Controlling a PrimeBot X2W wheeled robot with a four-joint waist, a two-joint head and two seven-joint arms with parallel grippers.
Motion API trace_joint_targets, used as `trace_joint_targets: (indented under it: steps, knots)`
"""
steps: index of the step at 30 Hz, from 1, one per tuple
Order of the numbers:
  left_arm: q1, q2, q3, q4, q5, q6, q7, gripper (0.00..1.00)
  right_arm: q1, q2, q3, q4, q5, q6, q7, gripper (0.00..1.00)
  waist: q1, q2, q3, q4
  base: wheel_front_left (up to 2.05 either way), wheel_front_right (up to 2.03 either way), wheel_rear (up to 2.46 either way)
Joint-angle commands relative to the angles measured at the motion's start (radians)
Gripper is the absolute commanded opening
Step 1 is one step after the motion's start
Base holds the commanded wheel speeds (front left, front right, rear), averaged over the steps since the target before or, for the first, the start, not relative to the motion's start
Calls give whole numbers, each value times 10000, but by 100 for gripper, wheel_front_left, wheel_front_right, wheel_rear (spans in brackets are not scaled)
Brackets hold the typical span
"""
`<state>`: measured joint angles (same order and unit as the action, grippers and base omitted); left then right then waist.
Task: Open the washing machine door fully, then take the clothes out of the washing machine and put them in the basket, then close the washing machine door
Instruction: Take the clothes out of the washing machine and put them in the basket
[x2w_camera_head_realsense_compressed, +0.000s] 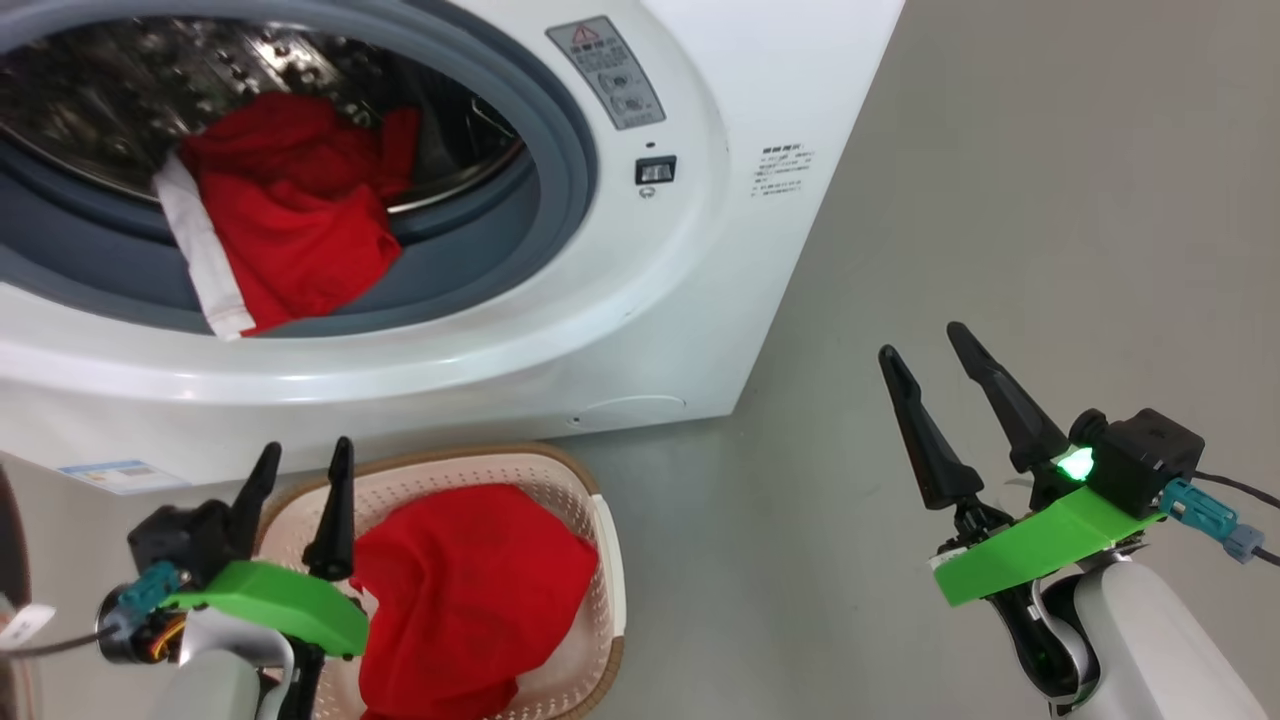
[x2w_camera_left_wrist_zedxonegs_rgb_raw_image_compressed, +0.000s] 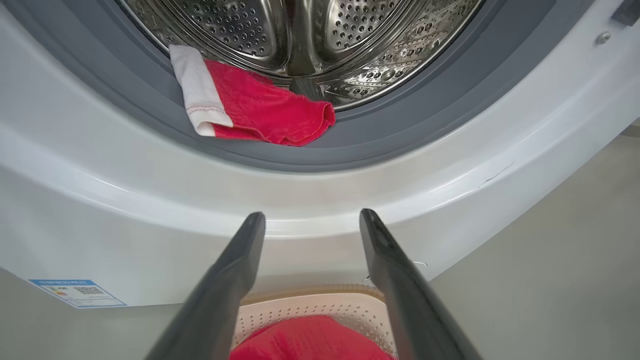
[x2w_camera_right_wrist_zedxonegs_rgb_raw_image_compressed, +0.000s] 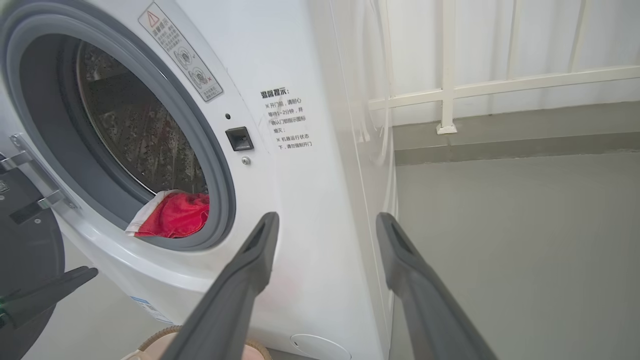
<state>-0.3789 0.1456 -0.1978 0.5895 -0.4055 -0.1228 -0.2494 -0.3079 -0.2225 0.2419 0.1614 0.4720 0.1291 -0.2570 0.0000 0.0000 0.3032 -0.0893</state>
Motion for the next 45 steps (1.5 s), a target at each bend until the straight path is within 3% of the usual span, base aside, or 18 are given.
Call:
trace_joint_targets:
  steps: [1,29,45]
  knots:
    - [265,199,470,-523,86,82,-124,100,232,-100,174,-171,79,16,-48,100,0,0,-315,154,0,0,0]
    - [2721,191,729,-4366,-53,743,176,100,1275,-284,-131,-255,106,16,-48,100,0,0,-1959,1129,0,0,0]
    - [3032,167,685,-4979,-182,949,182,100,1269,-388,-75,-355,96,16,-48,100,0,0,-1881,1294,0,0,0]
